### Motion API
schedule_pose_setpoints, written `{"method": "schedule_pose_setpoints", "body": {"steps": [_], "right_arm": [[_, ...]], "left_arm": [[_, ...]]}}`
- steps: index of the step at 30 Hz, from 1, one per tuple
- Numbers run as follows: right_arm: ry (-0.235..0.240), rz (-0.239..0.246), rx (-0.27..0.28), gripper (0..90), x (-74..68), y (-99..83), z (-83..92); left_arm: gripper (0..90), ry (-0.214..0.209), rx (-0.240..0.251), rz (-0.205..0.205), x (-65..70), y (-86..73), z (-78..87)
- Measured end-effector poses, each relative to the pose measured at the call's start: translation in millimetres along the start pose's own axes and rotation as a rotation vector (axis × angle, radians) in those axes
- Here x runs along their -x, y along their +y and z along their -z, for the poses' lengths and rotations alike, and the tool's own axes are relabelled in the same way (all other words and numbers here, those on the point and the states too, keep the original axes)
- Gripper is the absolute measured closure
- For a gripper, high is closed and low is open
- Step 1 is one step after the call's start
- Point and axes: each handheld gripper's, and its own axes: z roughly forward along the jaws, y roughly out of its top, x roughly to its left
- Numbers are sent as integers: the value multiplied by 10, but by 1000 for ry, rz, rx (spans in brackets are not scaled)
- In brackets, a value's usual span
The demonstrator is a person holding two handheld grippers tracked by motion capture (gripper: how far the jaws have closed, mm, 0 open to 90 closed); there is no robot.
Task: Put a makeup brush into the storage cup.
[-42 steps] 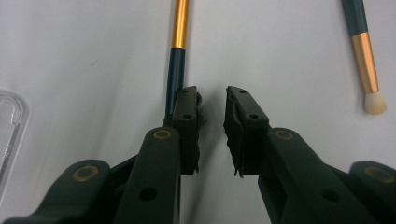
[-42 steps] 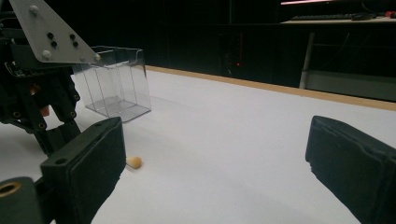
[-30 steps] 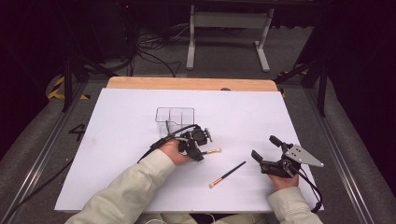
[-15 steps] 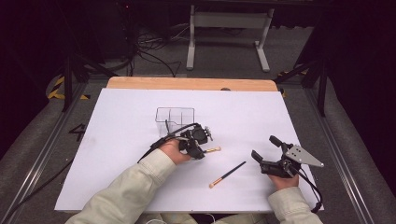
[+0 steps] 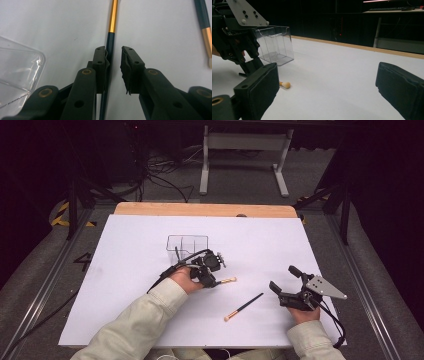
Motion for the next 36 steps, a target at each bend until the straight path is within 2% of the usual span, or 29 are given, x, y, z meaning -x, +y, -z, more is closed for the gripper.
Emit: {"method": "schedule_pose_setpoints", "body": {"steps": [9,14,22,26,30,36], "right_arm": [[0,-1,0,54,2,-1,4],[0,-4,-1,54,4,-2,4],[1,-9,0,54,4,-3,5],[1,-10,-1,54,4,-3,4],[2,-10,-1,54,6,-3,6],[1,-10,-1,55,5,-4,5]], "left_arm": [[741,-8,-32,3,-28,7,-68],[781,-19,-48,-3,-31,9,-72],[818,-5,-78,-20,13,23,-72],[819,-9,-82,-10,14,24,-72],[824,-8,-80,-18,22,22,-63],[824,-7,-43,-26,79,28,83]]}}
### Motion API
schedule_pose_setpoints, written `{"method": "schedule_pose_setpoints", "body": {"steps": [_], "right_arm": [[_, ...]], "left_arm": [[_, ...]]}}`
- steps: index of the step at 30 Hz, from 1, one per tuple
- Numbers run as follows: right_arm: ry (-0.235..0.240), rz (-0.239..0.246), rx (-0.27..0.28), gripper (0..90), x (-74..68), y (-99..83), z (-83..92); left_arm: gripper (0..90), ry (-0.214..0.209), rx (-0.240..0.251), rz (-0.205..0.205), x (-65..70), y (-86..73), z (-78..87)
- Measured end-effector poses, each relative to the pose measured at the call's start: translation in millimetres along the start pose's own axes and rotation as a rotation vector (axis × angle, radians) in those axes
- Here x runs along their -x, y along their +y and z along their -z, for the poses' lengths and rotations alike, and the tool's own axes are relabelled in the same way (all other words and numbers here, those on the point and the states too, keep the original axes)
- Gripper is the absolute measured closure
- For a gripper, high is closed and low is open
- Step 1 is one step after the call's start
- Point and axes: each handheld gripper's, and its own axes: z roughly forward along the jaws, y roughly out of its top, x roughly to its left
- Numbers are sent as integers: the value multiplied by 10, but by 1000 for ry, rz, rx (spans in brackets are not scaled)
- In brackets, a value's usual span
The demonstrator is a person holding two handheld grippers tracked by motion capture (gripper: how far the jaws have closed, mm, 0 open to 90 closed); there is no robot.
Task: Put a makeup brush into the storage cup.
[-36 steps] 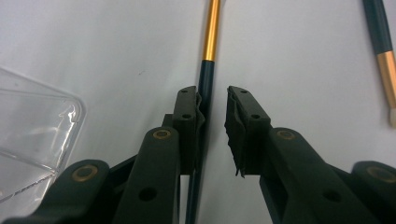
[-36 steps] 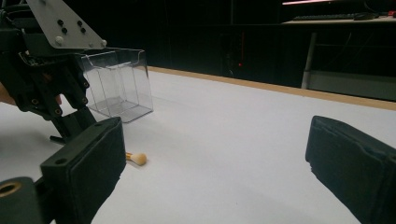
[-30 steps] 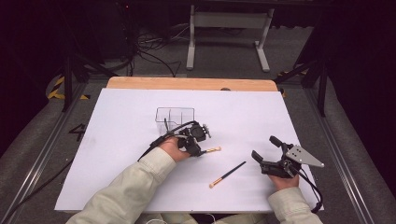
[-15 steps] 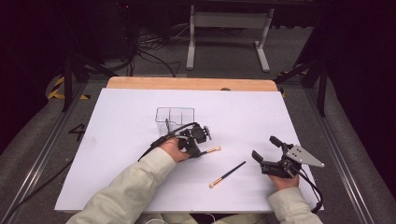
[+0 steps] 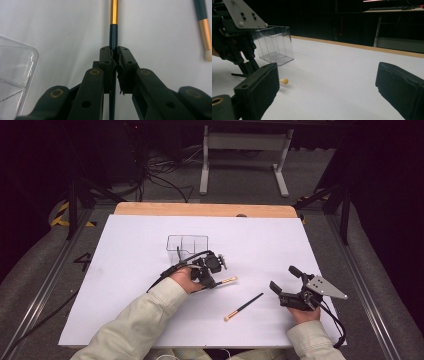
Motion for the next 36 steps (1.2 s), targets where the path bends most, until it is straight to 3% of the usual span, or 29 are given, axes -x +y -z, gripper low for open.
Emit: {"method": "schedule_pose_setpoints", "body": {"steps": [11,14,25,36], "right_arm": [[-1,1,-2,56,1,-1,-2],[-1,2,-2,56,0,-1,-2],[0,0,-3,57,1,-1,-3],[-3,6,-11,61,5,-2,-6]], "left_arm": [[824,-10,102,-21,65,-16,236],[825,-12,158,-24,48,-42,324],[825,1,291,-57,66,-121,511],[824,-27,451,-59,34,-257,673]]}}
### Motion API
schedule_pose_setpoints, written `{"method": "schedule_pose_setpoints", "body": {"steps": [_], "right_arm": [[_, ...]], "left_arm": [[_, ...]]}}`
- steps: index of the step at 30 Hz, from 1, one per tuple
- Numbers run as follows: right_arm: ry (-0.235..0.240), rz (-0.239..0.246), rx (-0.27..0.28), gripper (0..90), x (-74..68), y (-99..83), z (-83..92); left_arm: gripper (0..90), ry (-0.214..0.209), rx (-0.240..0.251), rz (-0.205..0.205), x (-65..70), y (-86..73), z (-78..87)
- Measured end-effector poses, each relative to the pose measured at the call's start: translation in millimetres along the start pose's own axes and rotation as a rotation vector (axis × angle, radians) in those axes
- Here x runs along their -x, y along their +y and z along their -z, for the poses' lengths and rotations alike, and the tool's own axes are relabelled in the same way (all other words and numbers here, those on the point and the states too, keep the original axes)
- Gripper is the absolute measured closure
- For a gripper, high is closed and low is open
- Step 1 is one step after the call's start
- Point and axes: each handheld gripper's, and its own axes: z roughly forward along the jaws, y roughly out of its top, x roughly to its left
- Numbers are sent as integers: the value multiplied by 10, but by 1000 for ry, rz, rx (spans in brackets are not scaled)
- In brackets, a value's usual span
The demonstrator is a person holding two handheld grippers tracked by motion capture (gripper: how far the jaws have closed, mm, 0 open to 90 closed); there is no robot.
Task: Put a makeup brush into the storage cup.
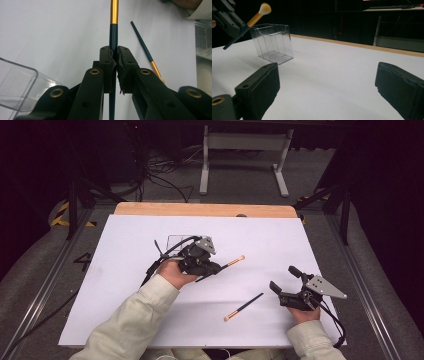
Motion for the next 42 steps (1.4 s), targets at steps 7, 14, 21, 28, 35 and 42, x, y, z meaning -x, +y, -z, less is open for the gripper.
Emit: {"method": "schedule_pose_setpoints", "body": {"steps": [7,14,21,28,35,42], "right_arm": [[-2,3,-1,63,0,0,1],[-2,2,-4,64,2,0,2],[-1,1,-5,64,4,0,2],[0,-1,-5,64,5,0,2],[1,-2,-5,64,6,0,2],[2,-1,-5,64,6,0,1]], "left_arm": [[824,-26,105,-3,-23,-49,123],[824,-18,207,-6,-58,-111,227],[824,-10,305,20,-93,-186,283],[824,-1,372,31,-155,-262,306],[824,25,424,53,-218,-334,352],[824,59,460,70,-269,-393,420]]}}
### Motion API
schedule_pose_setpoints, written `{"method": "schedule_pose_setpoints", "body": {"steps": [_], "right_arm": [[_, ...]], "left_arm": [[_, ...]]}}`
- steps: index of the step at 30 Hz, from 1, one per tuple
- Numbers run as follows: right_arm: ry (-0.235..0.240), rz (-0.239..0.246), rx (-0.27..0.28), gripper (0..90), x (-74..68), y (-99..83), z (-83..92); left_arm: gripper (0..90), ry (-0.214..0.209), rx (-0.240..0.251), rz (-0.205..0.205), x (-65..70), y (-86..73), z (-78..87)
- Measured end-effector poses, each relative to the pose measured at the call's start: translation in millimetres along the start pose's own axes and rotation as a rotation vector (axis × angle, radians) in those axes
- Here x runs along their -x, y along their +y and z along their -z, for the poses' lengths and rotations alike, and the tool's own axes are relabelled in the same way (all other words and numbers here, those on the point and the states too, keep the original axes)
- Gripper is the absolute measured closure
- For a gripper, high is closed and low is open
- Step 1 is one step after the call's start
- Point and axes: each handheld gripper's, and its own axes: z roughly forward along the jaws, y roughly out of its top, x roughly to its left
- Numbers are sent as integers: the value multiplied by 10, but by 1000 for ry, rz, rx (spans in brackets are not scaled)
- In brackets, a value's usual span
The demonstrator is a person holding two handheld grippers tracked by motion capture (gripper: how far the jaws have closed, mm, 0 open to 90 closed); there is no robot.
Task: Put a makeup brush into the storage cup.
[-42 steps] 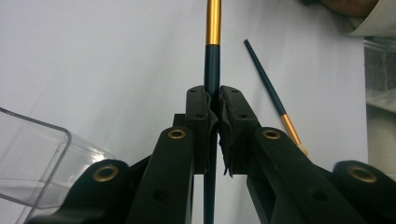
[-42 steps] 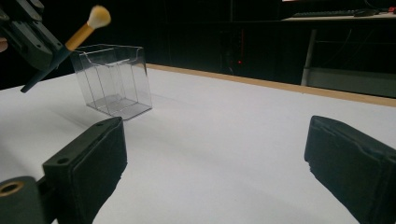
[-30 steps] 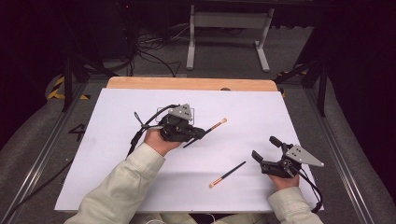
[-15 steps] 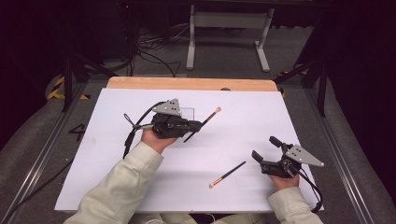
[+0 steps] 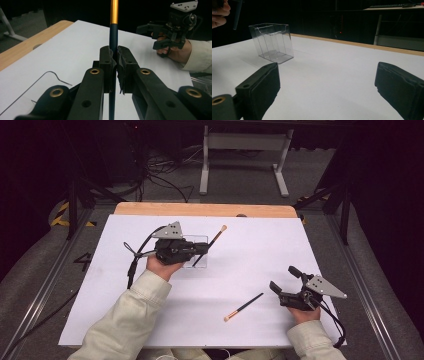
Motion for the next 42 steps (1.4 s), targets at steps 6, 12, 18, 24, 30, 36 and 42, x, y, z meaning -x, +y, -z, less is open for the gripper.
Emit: {"method": "schedule_pose_setpoints", "body": {"steps": [6,12,18,24,30,36,42], "right_arm": [[0,0,0,64,0,0,0],[1,0,0,64,-1,0,0],[2,0,0,64,0,0,-1],[3,0,0,64,-1,0,-1],[3,0,0,64,-2,0,-2],[3,0,0,64,-2,0,-2],[4,-1,0,65,-3,0,-1]], "left_arm": [[824,23,38,2,-32,-4,63],[824,44,88,25,-79,-23,135],[824,74,134,50,-104,-45,168],[824,95,152,54,-138,-69,176],[824,113,172,36,-167,-92,175],[824,133,194,25,-202,-121,160],[824,147,210,22,-254,-168,143]]}}
